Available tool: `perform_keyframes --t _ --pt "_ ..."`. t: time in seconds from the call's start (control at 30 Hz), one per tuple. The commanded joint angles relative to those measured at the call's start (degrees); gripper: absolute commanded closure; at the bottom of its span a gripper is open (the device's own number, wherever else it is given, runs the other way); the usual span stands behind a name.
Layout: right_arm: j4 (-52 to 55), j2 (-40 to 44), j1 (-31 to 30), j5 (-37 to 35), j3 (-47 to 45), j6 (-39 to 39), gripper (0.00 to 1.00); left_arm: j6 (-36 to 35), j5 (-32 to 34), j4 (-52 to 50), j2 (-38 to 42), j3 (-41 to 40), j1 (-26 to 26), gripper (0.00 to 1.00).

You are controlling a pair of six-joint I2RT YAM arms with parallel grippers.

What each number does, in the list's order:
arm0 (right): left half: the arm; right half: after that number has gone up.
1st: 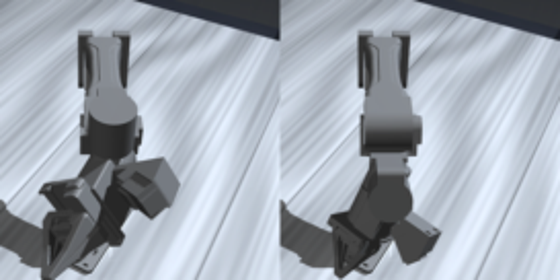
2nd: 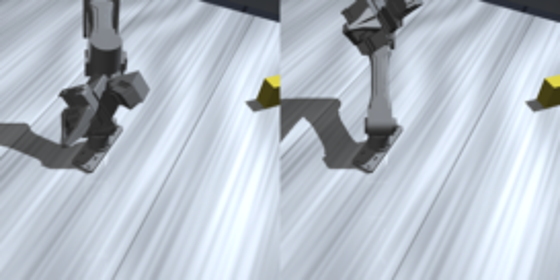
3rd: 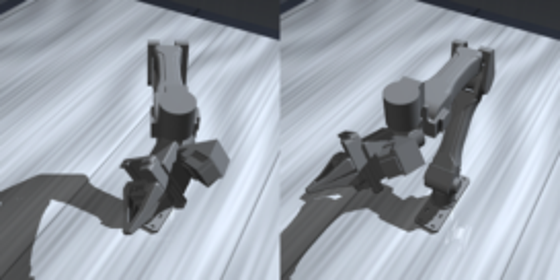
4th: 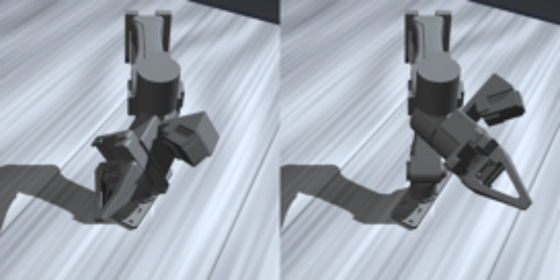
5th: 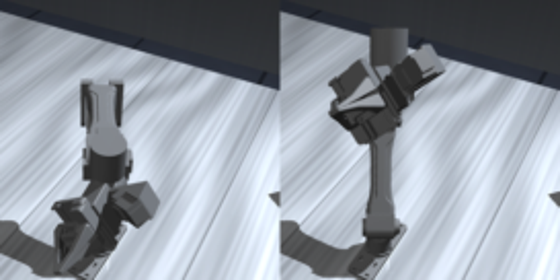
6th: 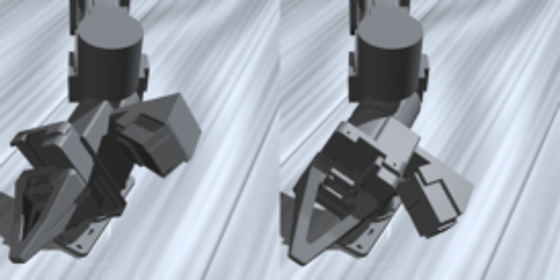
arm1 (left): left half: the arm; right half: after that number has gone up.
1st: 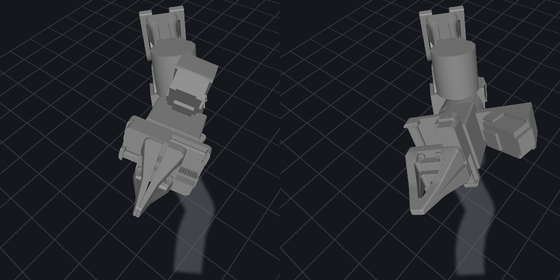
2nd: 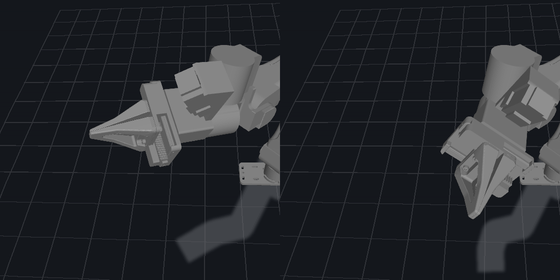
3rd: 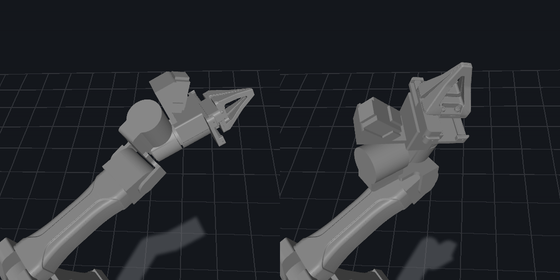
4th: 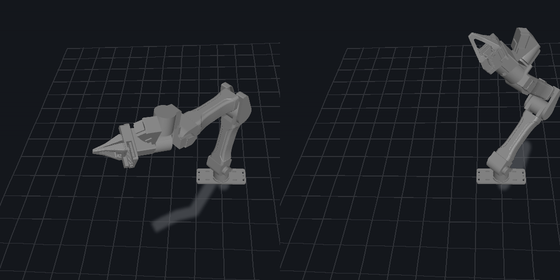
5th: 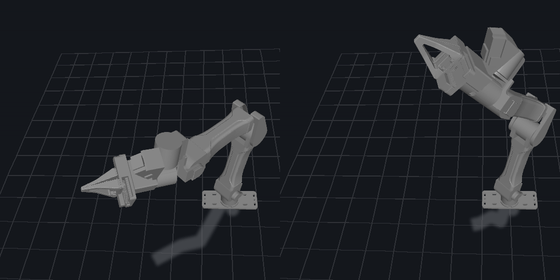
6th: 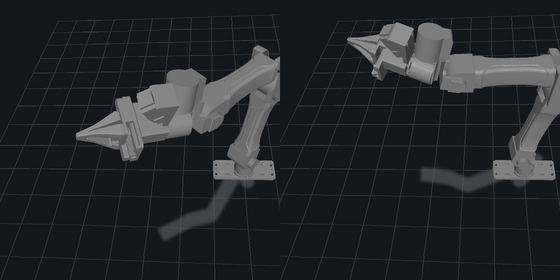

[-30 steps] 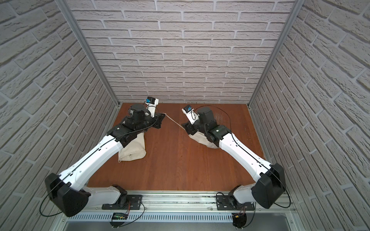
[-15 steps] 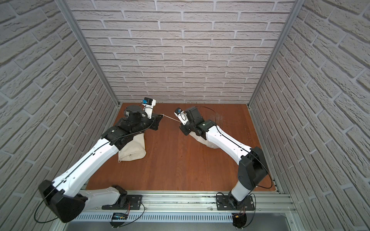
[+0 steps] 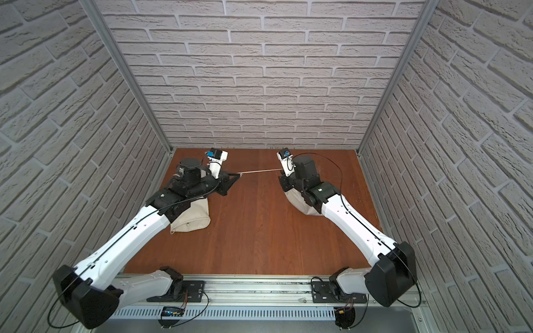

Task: Close the soil bag
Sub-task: Frap the soil bag at the center of the board, then place the soil bag at the center of the board.

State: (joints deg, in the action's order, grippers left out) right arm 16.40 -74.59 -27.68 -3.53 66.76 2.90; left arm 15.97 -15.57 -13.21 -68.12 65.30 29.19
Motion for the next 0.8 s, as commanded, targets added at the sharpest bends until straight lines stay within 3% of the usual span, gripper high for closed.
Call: perform_keyframes --t 0.0,0.2,0.27,0.47,0.53,0.67,0.77 --pt "12.3 4.1 14.1 -30.0 -5.3 -7.3 0.91 -0.7 22.1 -0.7 -1.9 -1.2 0.8 1.0" --pt "8.0 6.8 13.9 -17.7 -13.7 -12.1 0.89 4.0 20.7 4.5 -14.8 -0.9 7.9 1.0" --pt "5.1 8.5 13.8 -12.0 -16.9 -13.5 0.85 4.7 21.1 3.5 -16.5 0.1 8.7 0.69" --pt "2.6 13.7 11.9 -3.9 -19.8 -14.7 0.52 7.1 33.0 -6.5 -12.8 -1.5 6.0 0.21" --pt "2.0 16.0 11.3 -2.8 -20.8 -14.6 0.39 9.5 38.3 -13.1 -11.4 -2.7 3.3 0.11" --pt "1.4 20.1 11.0 -2.7 -22.8 -14.4 0.13 15.2 42.3 -22.0 -6.7 -9.1 -3.9 0.07" --pt "0.8 21.6 10.9 -3.1 -23.5 -14.3 0.03 19.3 44.7 -24.7 -3.4 -15.0 -8.0 0.02"
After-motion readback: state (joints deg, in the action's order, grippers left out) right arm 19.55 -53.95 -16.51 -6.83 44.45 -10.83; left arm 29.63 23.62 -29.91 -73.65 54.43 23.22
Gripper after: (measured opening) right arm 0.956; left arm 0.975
